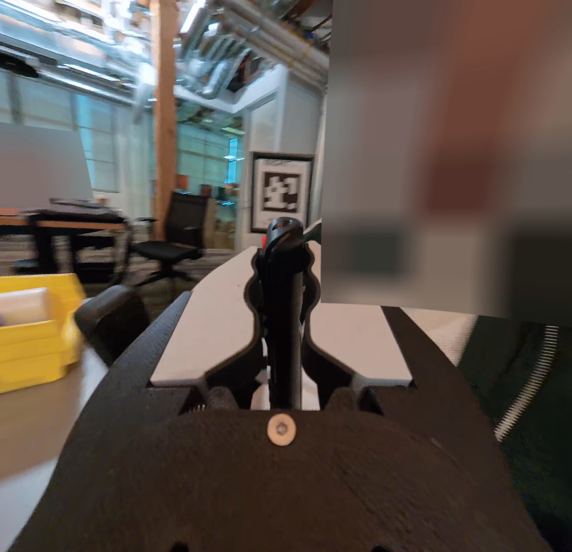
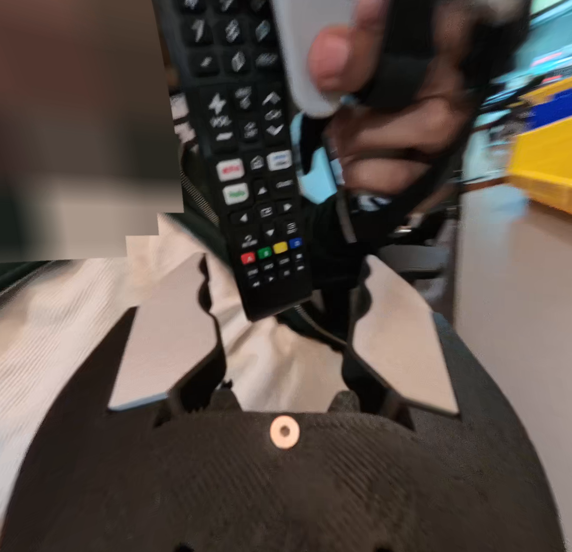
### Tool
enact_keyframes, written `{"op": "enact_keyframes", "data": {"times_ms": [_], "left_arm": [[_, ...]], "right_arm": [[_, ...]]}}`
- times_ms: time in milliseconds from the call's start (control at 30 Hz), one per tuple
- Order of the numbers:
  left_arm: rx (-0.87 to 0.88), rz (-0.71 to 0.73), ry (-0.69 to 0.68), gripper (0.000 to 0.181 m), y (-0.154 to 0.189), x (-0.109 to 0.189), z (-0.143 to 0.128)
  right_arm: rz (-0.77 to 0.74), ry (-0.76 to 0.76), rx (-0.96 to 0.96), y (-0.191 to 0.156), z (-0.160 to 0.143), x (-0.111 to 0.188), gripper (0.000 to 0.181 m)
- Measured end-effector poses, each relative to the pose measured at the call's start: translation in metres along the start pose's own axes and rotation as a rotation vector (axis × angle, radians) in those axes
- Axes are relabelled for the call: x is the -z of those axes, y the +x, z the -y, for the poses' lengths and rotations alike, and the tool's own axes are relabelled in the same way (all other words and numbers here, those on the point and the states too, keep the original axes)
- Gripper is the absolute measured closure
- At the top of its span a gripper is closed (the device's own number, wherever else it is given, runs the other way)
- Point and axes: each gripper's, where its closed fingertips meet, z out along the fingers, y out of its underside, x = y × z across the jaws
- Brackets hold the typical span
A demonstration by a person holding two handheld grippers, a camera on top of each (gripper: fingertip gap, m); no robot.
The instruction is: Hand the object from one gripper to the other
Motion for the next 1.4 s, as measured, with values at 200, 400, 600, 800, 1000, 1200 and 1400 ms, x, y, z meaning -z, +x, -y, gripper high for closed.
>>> {"op": "enact_keyframes", "data": {"times_ms": [200,400,600,800,1000,1200,1400], "left_arm": [[-0.321,0.611,-0.26,0.155,-0.074,0.045,-0.024],[-0.179,0.609,-0.19,0.156,-0.091,0.051,-0.042],[-0.127,0.589,-0.167,0.155,-0.094,0.045,-0.053],[-0.118,0.565,-0.187,0.156,-0.092,0.037,-0.062],[-0.138,0.555,-0.187,0.155,-0.089,0.033,-0.06],[-0.153,0.57,-0.185,0.14,-0.091,0.035,-0.057],[-0.159,0.571,-0.264,0.128,-0.101,0.045,-0.076]], "right_arm": [[-0.584,0.268,0.3,0.055,0.068,0.093,0.117],[-0.725,0.163,0.512,0.05,0.07,0.095,0.124],[-0.67,0.047,0.491,0.051,0.05,0.071,0.141],[-0.691,-0.004,0.491,0.054,0.043,0.069,0.155],[-0.665,-0.001,0.475,0.05,0.044,0.067,0.158],[-0.677,0.005,0.479,0.049,0.049,0.071,0.159],[-0.703,0.076,0.472,0.043,0.067,0.088,0.159]]}}
